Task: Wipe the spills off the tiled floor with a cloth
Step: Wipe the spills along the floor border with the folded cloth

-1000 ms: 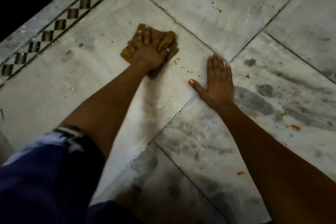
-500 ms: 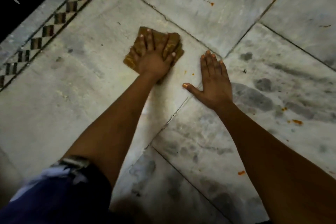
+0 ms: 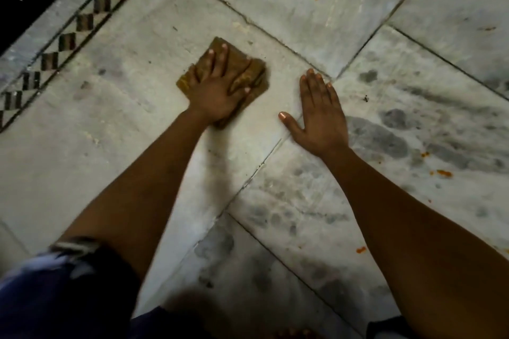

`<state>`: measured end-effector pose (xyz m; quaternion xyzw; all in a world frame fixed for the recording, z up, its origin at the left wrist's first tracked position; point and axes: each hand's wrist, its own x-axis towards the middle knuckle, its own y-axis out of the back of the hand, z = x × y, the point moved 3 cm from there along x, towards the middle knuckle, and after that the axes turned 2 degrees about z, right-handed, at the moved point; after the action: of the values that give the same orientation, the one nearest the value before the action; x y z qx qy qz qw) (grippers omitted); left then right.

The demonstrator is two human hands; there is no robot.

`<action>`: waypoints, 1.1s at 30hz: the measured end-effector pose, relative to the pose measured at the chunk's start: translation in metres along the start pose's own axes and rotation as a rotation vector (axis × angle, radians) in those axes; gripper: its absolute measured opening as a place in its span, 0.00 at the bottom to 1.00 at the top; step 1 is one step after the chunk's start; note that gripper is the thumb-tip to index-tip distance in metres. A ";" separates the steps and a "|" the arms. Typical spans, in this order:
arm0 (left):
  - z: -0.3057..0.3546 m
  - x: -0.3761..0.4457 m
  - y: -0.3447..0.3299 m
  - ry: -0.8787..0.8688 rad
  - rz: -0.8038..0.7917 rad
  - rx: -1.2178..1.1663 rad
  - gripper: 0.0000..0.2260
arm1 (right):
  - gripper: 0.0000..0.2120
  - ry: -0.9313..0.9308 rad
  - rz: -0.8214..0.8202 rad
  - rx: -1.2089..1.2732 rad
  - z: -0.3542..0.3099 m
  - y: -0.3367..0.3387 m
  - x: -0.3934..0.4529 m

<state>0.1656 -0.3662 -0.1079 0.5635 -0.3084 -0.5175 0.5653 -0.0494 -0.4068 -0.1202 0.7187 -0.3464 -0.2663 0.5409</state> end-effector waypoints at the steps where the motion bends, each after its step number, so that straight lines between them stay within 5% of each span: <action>1: 0.014 0.007 -0.002 0.046 0.018 -0.013 0.27 | 0.38 0.004 0.004 -0.006 0.000 0.000 0.000; 8: 0.023 -0.065 -0.020 -0.168 0.055 0.078 0.27 | 0.39 0.020 0.001 0.003 0.000 0.000 -0.001; 12: -0.025 -0.048 -0.008 0.073 0.066 0.037 0.28 | 0.38 0.009 0.003 -0.022 0.001 -0.004 0.000; 16: 0.007 0.012 -0.001 0.259 0.051 -0.055 0.27 | 0.38 0.009 -0.024 -0.050 0.001 -0.005 0.001; 20: 0.058 -0.008 -0.015 0.004 0.070 0.023 0.28 | 0.38 0.015 -0.015 -0.057 0.001 -0.003 0.000; 24: 0.012 -0.059 -0.015 -0.175 0.087 0.061 0.28 | 0.41 0.023 -0.015 -0.048 0.001 -0.005 0.001; 28: -0.054 -0.055 -0.004 0.093 0.091 0.029 0.28 | 0.42 0.019 -0.008 -0.066 0.003 -0.007 0.002; 33: -0.023 -0.014 -0.005 0.331 0.135 -0.053 0.26 | 0.42 0.022 -0.010 -0.052 0.000 -0.006 0.001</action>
<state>0.1819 -0.3452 -0.1130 0.6038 -0.2348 -0.3865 0.6564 -0.0478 -0.4069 -0.1256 0.7090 -0.3297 -0.2700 0.5619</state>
